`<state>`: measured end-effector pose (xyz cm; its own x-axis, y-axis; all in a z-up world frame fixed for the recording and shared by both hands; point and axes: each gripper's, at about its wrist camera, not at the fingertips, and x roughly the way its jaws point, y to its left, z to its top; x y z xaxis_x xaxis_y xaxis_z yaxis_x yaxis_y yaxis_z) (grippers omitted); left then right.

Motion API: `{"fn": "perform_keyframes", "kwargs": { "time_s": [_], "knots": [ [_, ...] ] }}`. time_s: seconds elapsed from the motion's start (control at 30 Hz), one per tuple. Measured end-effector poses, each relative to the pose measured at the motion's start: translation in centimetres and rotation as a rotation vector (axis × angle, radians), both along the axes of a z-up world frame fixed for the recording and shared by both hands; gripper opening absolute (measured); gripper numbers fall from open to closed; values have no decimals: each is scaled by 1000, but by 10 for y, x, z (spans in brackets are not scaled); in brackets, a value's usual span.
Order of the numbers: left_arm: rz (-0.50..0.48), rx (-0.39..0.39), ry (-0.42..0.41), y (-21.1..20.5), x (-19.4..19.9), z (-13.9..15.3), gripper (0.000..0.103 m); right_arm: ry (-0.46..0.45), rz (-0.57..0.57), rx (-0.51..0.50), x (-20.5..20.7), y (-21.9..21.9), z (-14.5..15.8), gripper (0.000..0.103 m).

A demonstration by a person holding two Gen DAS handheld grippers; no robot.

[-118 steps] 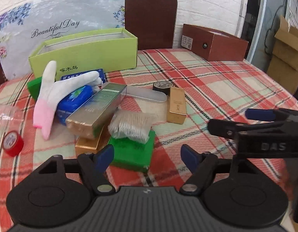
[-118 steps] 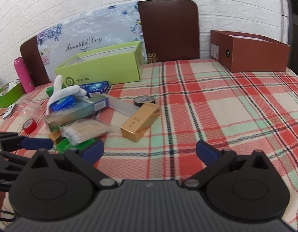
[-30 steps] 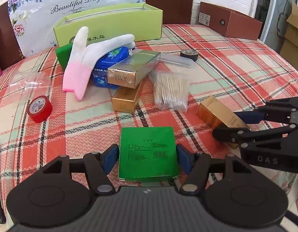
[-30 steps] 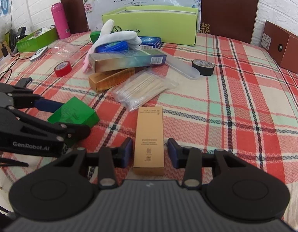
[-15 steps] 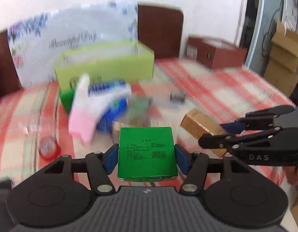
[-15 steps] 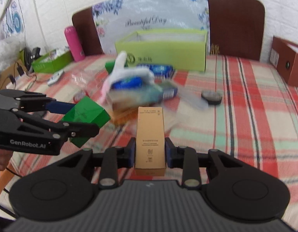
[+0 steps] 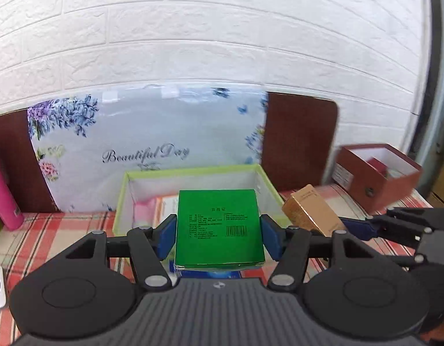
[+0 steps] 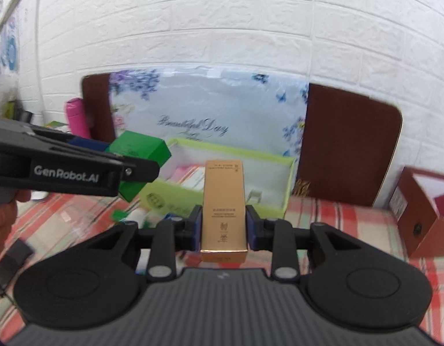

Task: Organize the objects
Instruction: 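Lower the green box with the left tool while the right tool lowers the gold box into the lime-green box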

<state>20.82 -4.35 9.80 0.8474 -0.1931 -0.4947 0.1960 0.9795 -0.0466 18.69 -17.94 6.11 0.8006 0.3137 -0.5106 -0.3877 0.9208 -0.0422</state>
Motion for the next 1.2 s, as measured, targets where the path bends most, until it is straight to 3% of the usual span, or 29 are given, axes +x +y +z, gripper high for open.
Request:
{"fn": "perform_keyframes", "kwargs": {
  "time_s": [0.1, 0.27, 0.53, 0.6, 0.63, 0.7, 0.77, 0.97, 1.2],
  "knots": [
    [45, -4, 32, -4, 47, -7, 64, -2, -57, -61, 48, 14, -10, 29],
    [113, -27, 62, 1, 109, -32, 64, 51, -118, -46, 123, 18, -42, 29],
    [130, 20, 53, 2, 160, -66, 67, 85, -115, -79, 177, 22, -83, 30],
    [138, 22, 53, 3, 166, -71, 91, 56, -104, -97, 179, 24, -88, 47],
    [150, 24, 47, 5, 166, -72, 93, 41, -103, -113, 179, 25, -90, 63],
    [171, 40, 39, 7, 168, -74, 94, 15, -66, -105, 176, 27, -92, 78],
    [177, 55, 46, 8, 168, -72, 94, 7, -57, -96, 173, 29, -91, 100],
    [214, 66, 14, 16, 147, -55, 94, -9, -62, -105, 156, 32, -69, 103],
    [330, 71, -27, 25, 89, -27, 94, -6, -86, -49, 109, 21, -35, 103]
  ]
}}
